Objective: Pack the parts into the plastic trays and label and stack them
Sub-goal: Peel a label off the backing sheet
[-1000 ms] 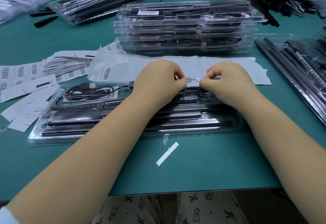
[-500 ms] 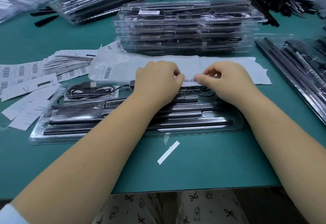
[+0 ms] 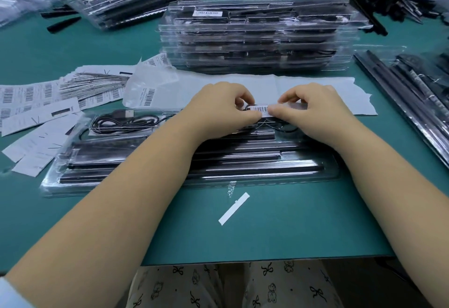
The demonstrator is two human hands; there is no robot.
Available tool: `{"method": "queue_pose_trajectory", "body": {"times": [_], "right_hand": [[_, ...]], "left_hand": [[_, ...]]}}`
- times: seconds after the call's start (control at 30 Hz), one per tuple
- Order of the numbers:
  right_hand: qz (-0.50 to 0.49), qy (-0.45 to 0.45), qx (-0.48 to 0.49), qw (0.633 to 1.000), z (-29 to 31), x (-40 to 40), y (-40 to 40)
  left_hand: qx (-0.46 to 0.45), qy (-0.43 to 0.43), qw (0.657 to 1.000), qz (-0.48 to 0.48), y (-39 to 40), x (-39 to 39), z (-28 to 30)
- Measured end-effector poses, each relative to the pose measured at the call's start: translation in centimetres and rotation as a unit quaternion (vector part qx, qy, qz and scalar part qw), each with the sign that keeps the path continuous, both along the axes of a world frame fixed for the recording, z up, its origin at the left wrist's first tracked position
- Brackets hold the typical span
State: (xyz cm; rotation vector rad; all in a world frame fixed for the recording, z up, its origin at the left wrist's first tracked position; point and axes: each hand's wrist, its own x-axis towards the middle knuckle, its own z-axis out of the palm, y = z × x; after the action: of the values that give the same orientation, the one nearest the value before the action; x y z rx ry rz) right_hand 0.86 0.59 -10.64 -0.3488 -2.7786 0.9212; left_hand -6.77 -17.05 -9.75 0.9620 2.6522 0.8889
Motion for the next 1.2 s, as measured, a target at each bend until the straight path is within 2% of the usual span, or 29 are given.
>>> {"method": "queue_pose_trajectory", "body": {"times": [0.07,0.13,0.23,0.33,0.53,0.7,0.87,1.03,1.13,1.2], "right_hand": [[0.014,0.005,0.032,0.999,0.2,0.4,-0.2],[0.052,-0.010,0.127,0.990,0.5,0.9,-0.8],[0.169,-0.057,0.237,0.955,0.5,1.4,-2.2],[0.238,-0.102,0.238,0.936,0.4,1.7,-2.9],[0.253,-0.129,0.264,0.922,1.0,2.0,-3.1],[0.283,-0.103,0.217,0.929,1.4,2.7,-2.9],[0.248,0.013,0.131,0.960,2.0,2.9,-2.8],[0.152,0.053,0.096,0.982,1.9,2.3,-1.6],[0.099,0.107,0.014,0.989,1.4,2.3,-0.7],[0.075,0.123,0.007,0.990,1.1,2.0,-0.4]], "left_hand": [[-0.001,-0.017,1.000,-0.017,0.0,0.3,0.3],[-0.029,-0.027,0.999,-0.035,0.0,0.6,0.6],[-0.043,-0.020,0.999,-0.003,-0.1,0.3,0.7],[-0.043,0.010,0.998,0.052,-0.2,-0.2,0.5],[-0.041,0.048,0.996,0.066,0.4,-0.4,-0.1],[-0.026,0.039,0.996,0.073,0.4,-0.6,-0.3],[-0.031,0.051,0.996,0.065,0.3,-0.6,-0.2],[-0.022,0.055,0.997,0.050,0.3,-0.5,-0.4],[-0.034,0.061,0.997,0.032,0.1,-0.6,-0.5],[-0.033,0.058,0.998,0.018,0.0,-0.7,-0.5]]}}
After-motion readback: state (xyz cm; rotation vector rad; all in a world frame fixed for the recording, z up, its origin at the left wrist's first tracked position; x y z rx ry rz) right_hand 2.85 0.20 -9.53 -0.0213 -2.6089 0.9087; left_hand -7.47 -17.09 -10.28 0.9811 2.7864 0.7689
